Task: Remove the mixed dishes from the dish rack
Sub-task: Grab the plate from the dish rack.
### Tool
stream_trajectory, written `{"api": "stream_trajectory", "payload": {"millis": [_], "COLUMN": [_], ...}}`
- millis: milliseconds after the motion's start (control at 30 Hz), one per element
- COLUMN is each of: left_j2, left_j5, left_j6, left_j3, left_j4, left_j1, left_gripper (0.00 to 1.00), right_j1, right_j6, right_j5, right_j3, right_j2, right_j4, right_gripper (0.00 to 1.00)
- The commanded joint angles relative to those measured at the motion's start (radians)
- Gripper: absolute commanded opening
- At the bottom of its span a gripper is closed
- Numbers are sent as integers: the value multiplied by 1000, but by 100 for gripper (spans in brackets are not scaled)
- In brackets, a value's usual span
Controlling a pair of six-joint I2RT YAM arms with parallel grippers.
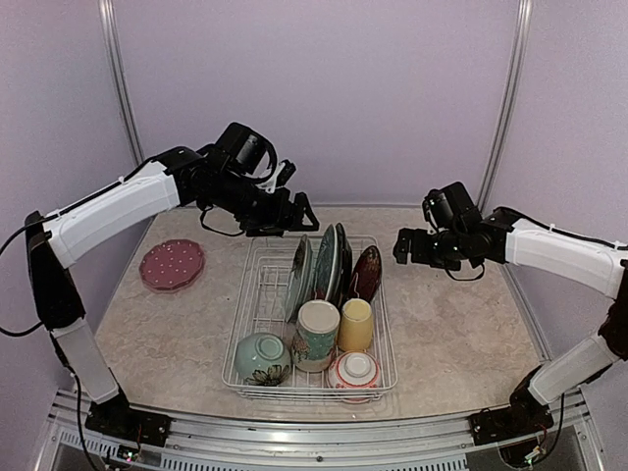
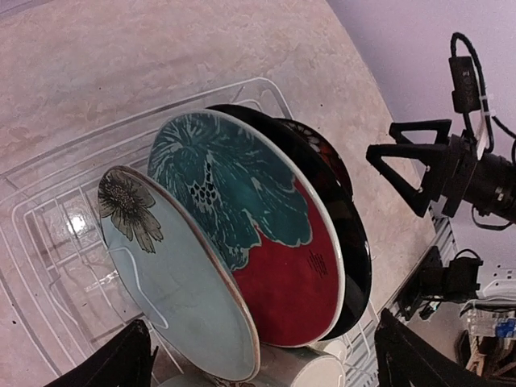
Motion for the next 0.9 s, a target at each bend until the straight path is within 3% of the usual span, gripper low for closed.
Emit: {"api": "stream_trajectory", "payload": {"millis": [0,233,533,867], "left_j2": [45,101,154,231], "left_j5": [-309,-392,-388,-447], "left_j6": [44,26,-10,-77], "left_j3": [50,71,99,151], "left_j4": [-71,-110,-144,-186], "left_j1": [-116,-184,-198,-198], "left_gripper": [90,84,64,48], "right_j1": [9,9,8,8], "right_j6": [-40,-37,-15,12], "right_j5": [-25,-33,-14,13], "right_j3": [22,-34,-91,-116], "right_j2": [-41,-121,-175,-202], "right_j4": [1,34,44,69], "right_gripper": [100,100,100,100]}}
